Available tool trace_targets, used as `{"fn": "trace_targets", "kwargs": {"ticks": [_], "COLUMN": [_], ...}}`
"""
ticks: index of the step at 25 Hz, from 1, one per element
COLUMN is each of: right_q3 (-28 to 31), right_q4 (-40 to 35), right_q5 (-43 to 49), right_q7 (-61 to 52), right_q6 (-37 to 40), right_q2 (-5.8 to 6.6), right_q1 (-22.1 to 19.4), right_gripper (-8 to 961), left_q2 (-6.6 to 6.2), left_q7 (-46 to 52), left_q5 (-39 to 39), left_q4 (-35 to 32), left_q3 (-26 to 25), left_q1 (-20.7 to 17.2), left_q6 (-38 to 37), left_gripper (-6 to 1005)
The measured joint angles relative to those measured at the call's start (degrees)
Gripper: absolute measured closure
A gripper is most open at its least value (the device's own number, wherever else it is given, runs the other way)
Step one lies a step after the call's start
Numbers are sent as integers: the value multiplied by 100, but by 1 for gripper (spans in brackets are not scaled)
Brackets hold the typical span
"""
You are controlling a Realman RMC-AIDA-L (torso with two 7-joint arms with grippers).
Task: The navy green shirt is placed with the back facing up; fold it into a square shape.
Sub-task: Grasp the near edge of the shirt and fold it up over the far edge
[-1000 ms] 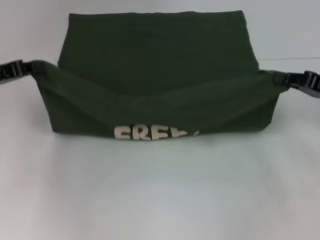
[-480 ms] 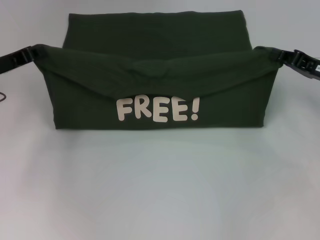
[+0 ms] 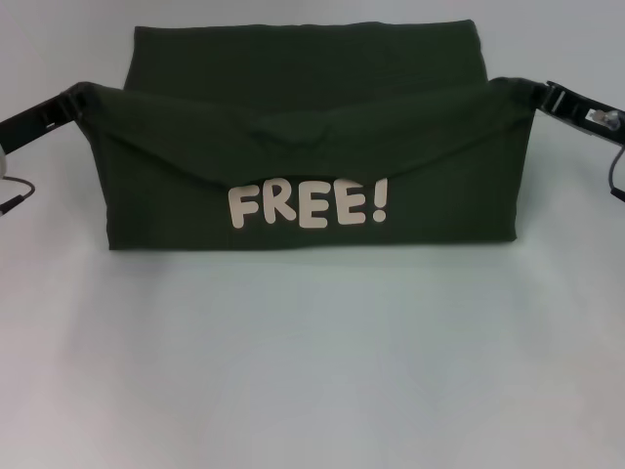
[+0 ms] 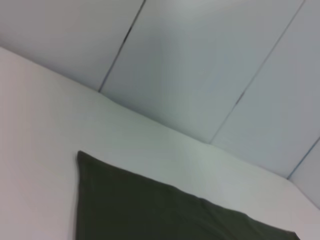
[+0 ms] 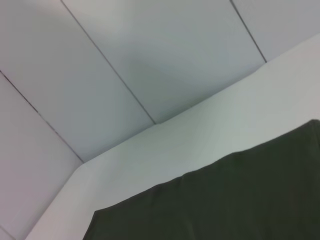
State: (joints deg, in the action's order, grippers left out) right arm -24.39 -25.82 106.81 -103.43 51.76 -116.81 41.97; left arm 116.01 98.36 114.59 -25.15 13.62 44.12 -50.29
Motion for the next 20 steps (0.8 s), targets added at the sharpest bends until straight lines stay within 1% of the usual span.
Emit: {"fn": "trace_targets", "kwargs": {"ticks": [3, 4, 7, 10, 11, 16, 20], "right_q3": [-2, -7, -7, -7, -7, -5, -4], "right_q4": [10, 40, 80, 119, 136, 168, 283], "right_q5": [-98, -161, -229, -321, -356, -437, -590], "right_q7": [198, 328, 437, 585, 644, 856, 1082], "right_q6": [-250, -411, -561, -785, -853, -1190, -1336], "right_q2": [-79, -123, -154, -191, -201, -260, -274], "right_q1": [91, 138, 189, 235, 248, 324, 384], "right_gripper": [910, 910, 910, 910, 910, 910, 910], "left_q2": [86, 120, 182, 197, 207, 254, 320], "left_q7": [-309, -427, -791, -1117, -1366, -1764, -2109], "left_q5": [-309, -423, -672, -866, -1014, -1291, -1521], "left_q4": [58, 80, 177, 304, 399, 502, 525], "left_q3": [0, 0, 0, 0, -4, -1, 0], "left_q1": [18, 23, 49, 93, 137, 196, 252], "left_q6": [224, 308, 444, 517, 613, 707, 761], "left_gripper": [971, 971, 971, 971, 970, 970, 970]}}
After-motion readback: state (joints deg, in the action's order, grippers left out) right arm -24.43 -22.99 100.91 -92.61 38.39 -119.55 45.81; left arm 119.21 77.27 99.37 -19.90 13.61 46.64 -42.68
